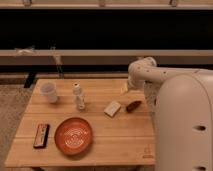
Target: Place the eraser on the white sponge
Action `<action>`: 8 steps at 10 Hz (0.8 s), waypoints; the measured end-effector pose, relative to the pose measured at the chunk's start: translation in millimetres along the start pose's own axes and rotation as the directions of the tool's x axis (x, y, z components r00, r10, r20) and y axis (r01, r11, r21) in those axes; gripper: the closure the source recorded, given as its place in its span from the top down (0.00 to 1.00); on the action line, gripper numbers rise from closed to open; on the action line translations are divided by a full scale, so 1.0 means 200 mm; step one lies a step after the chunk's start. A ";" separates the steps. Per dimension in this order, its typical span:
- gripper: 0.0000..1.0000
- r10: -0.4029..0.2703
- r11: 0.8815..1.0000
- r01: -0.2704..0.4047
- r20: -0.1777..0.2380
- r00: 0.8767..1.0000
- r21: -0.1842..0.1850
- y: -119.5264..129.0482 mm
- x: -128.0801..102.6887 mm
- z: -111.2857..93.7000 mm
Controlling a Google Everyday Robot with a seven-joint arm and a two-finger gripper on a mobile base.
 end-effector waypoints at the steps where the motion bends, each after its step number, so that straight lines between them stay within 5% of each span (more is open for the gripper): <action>1: 0.80 0.000 1.000 0.000 0.000 1.000 0.000 0.00 0.00 0.00; 5: 0.80 -0.019 1.000 0.019 0.006 1.000 0.013 0.03 0.01 -0.04; 8: 0.80 -0.069 0.997 0.068 0.012 0.998 0.025 0.20 0.14 -0.17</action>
